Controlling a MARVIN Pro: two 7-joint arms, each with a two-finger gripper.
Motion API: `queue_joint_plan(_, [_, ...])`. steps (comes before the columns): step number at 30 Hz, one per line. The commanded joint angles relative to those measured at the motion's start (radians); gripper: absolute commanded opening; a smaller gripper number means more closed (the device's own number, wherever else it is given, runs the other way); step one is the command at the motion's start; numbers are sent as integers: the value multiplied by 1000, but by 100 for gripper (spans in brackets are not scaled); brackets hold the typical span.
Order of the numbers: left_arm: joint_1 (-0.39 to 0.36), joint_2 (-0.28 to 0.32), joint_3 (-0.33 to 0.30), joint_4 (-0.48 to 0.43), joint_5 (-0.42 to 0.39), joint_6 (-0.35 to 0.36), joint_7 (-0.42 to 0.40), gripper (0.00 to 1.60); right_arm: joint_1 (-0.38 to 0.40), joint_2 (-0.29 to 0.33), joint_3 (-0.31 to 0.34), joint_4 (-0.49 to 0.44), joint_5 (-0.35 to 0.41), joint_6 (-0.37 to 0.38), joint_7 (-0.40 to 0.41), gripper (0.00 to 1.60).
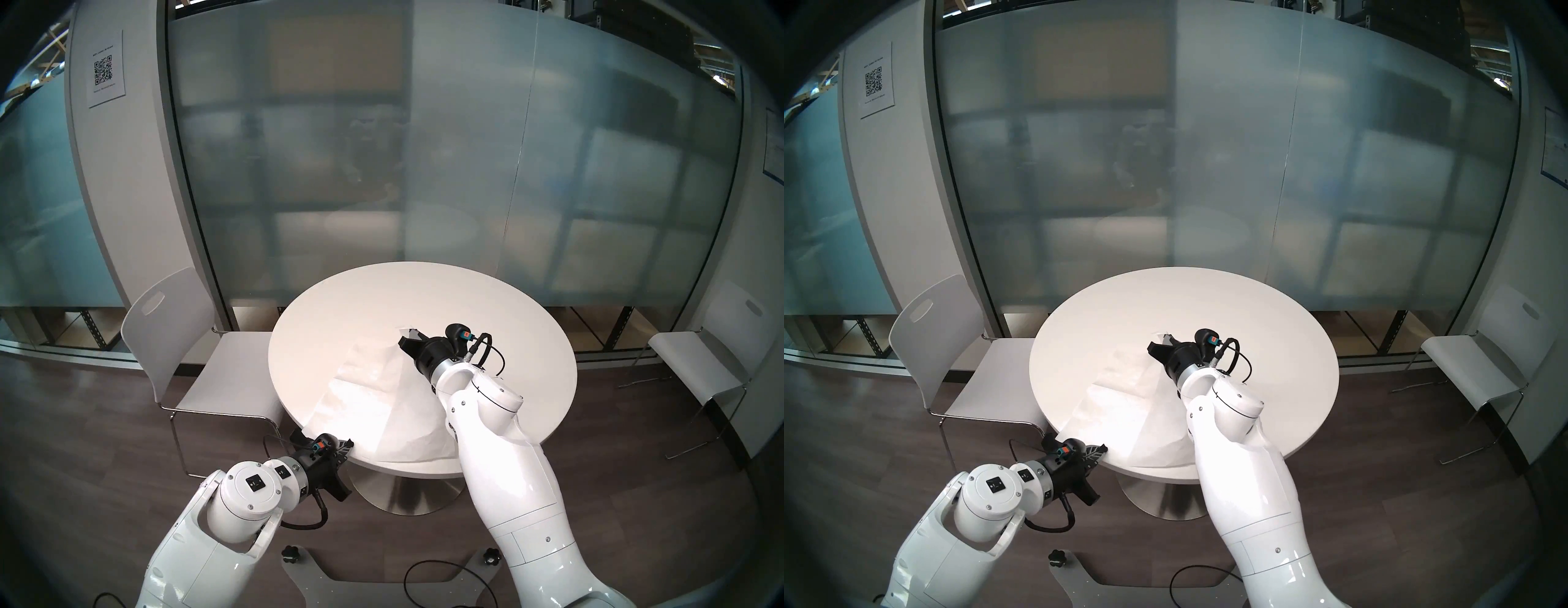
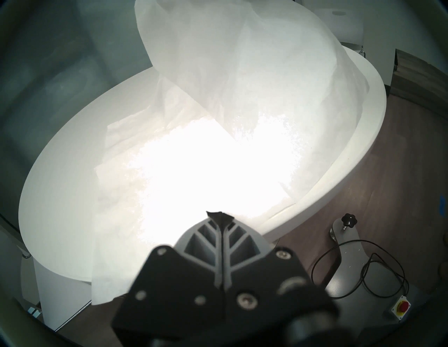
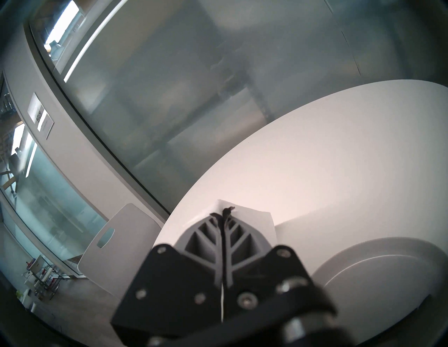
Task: Fold the napkin in half twice and place it beside the plate
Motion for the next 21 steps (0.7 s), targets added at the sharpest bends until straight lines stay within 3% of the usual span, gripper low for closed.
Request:
queue_joint_plan(1, [-6, -1, 1, -23, 0, -9, 2, 0, 78, -22, -47, 46, 2, -10, 3, 16])
queue_joint_plan(21, [-2, -1, 0, -30, -7, -6, 7, 0, 134, -42, -152, 133, 34, -34, 6, 22])
